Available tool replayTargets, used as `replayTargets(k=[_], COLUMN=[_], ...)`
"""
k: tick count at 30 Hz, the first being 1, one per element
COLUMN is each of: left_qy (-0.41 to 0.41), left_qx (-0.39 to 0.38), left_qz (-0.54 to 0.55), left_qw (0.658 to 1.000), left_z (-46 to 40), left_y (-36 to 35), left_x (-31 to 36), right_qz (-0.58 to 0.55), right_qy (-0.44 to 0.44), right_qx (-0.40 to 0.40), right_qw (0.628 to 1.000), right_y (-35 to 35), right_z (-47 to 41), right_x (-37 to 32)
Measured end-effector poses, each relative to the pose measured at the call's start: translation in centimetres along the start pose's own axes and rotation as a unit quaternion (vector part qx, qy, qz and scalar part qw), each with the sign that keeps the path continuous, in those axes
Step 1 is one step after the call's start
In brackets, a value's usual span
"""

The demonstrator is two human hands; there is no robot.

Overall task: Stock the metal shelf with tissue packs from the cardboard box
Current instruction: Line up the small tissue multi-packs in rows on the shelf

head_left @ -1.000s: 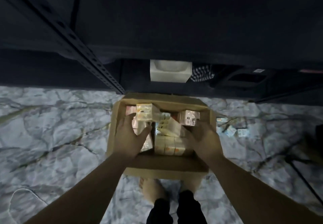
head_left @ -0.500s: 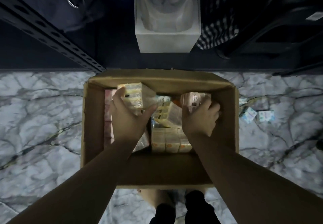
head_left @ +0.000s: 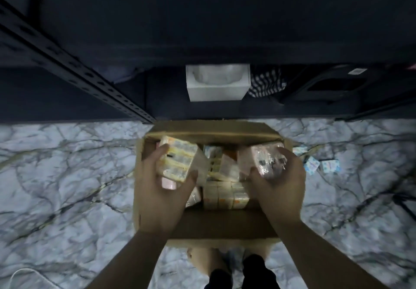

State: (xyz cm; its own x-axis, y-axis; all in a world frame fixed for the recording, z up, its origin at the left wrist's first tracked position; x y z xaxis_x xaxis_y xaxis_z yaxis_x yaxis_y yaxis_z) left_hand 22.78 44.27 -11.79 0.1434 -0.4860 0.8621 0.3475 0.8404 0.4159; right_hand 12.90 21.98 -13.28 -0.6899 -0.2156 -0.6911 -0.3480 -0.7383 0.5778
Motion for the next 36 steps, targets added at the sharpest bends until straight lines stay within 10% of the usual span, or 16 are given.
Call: replayTargets(k=[19, 36], left_qy=[-0.204, -0.356], left_qx=[0.013, 0.087], left_qz=[0.122, 0.140], left_qw=[0.971, 0.920], left_z=[10.4, 9.3], left_y=[17.9, 20.3], left_x=[39.0, 64.3], right_qz=[-0.174, -0.265], right_qy=[0.324, 0.509], right_qx=[0.080, 0.126], right_qw=[0.927, 0.809], right_y=[26.2, 43.0], right_z=[19.5, 16.4], right_x=[-33.7, -51.4])
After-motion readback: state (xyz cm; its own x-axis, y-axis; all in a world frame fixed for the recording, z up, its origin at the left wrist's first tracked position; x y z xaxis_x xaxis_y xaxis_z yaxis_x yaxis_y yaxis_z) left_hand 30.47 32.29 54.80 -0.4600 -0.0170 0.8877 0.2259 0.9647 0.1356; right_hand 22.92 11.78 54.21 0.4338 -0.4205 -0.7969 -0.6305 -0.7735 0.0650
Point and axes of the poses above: each hand's wrist, its own z-axis away from the middle knuckle, its own y-axis out of the back of the hand, x = y × z, the point moved 1 cm from there along -z, towards the middle knuckle, and after that the axes turned 13 degrees about -x, right-handed, at the moved point
